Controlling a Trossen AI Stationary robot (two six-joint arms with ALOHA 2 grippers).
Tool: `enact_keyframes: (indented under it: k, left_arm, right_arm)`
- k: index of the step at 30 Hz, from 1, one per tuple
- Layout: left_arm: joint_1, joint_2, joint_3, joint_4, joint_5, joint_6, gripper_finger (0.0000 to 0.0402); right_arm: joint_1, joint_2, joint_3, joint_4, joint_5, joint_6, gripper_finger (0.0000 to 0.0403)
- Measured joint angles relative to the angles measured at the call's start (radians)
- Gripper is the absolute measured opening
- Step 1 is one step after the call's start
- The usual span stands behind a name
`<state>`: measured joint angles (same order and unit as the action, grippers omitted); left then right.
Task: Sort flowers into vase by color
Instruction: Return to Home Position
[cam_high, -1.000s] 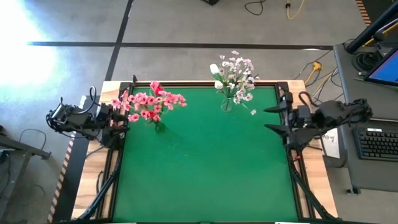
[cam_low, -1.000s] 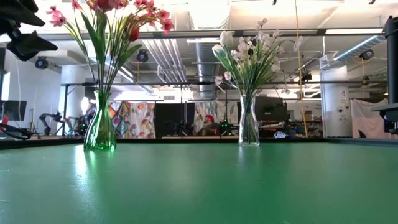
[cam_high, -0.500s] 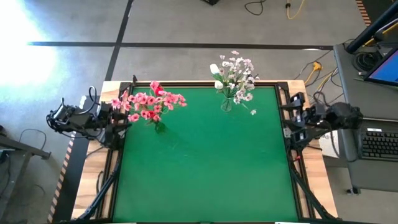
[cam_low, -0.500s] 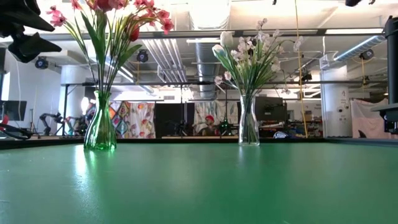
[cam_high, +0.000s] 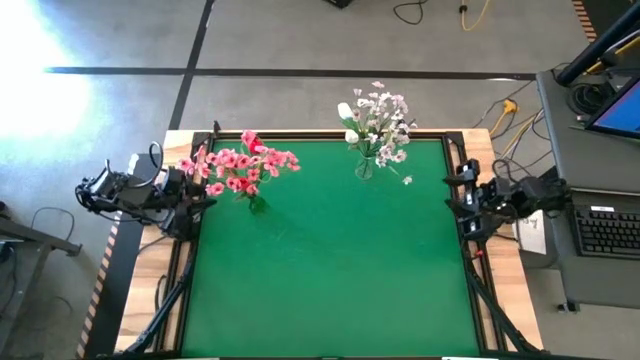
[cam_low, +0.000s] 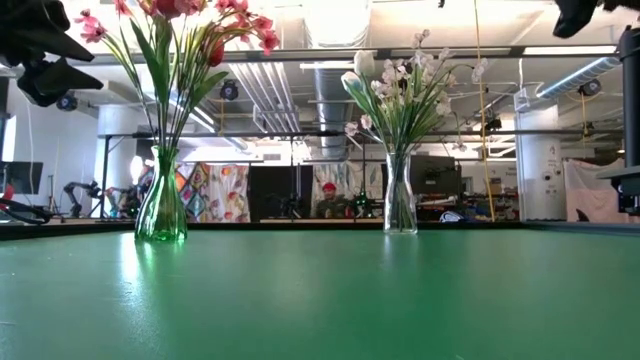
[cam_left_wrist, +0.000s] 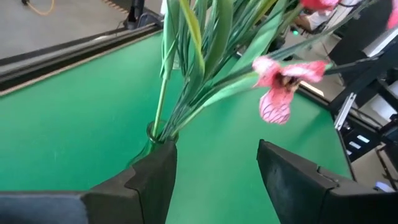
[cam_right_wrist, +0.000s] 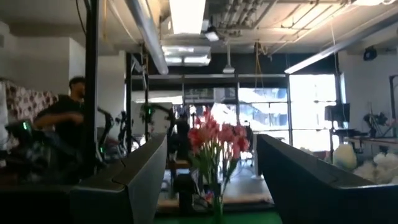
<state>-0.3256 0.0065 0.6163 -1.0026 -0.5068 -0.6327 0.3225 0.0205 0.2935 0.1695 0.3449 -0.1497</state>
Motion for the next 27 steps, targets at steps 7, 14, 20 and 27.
enact_keyframes:
  k: [7, 14, 20, 27]
  left_arm:
    - [0.000, 0.001, -0.019, 0.020, 0.002, -0.008, 0.0212]
    - [0.000, 0.001, -0.038, 0.051, 0.016, -0.061, 0.0212]
    - [0.000, 0.001, -0.105, 0.046, -0.032, -0.088, 0.0212]
    - [0.000, 0.012, -0.216, 0.129, 0.006, -0.064, 0.0213]
  right_arm:
    - [0.000, -0.008, -0.141, 0.130, -0.004, -0.056, 0.0242]
    - [0.000, -0.007, -0.282, 0.285, 0.010, -0.090, 0.0242]
    - [-0.002, -0.005, -0.282, 0.244, 0.049, -0.070, 0.0242]
    - [-0.002, -0.005, -0.276, 0.285, 0.045, -0.069, 0.0242]
